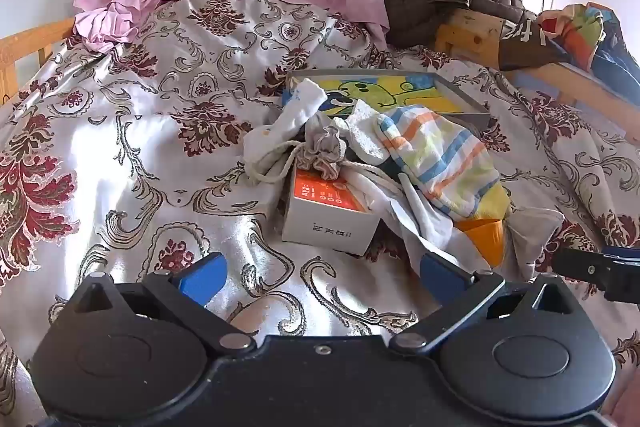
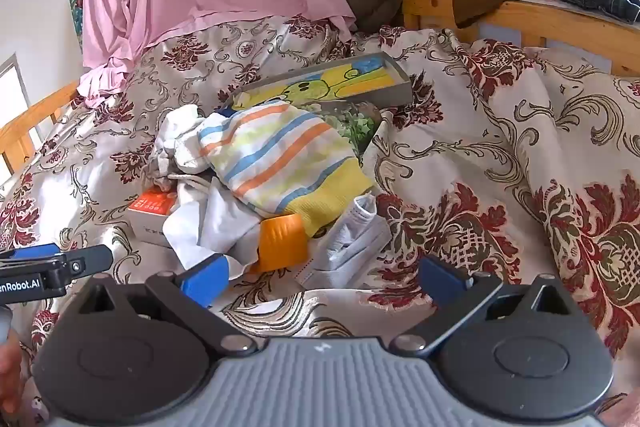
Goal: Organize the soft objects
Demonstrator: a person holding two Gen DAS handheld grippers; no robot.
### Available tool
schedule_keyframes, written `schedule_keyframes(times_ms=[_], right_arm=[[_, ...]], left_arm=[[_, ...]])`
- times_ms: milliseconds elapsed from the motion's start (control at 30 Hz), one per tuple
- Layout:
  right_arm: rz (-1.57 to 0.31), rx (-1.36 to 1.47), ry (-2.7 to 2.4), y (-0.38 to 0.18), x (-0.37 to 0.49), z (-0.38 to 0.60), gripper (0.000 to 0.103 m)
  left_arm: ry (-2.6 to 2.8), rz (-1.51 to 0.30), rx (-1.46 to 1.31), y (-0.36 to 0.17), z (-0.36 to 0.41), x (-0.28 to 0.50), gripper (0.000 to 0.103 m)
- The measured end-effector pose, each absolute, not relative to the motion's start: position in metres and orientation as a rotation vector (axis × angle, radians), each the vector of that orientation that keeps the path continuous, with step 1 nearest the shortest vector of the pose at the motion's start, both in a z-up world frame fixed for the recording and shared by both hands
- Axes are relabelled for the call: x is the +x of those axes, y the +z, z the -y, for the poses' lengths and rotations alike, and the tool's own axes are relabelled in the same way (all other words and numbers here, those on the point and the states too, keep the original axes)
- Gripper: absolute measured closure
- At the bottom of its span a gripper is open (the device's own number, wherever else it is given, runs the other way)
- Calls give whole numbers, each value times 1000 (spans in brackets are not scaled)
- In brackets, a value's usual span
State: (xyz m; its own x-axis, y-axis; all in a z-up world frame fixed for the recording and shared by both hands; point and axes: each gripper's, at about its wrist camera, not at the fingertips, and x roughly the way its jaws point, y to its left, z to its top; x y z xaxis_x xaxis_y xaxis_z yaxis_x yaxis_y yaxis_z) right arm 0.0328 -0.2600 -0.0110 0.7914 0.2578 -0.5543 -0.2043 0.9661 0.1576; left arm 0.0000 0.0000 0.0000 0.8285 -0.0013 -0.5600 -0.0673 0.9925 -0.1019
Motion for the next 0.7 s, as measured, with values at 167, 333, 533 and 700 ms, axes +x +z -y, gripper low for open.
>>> schedule_keyframes(times_ms=[167,333,533,700], right_arm=[[-609,93,250,-11,33,260,0],[-609,93,249,-11,33,260,0],[-609,93,248,-11,33,260,0],[-609,93,248,-11,33,260,0]], left_arm=[[38,-588,-117,0,0,0,1],[40,-586,-113,0,0,0,1],[34,-586,-114,0,0,0,1],[33,-591,-118,-1,11,1,1]])
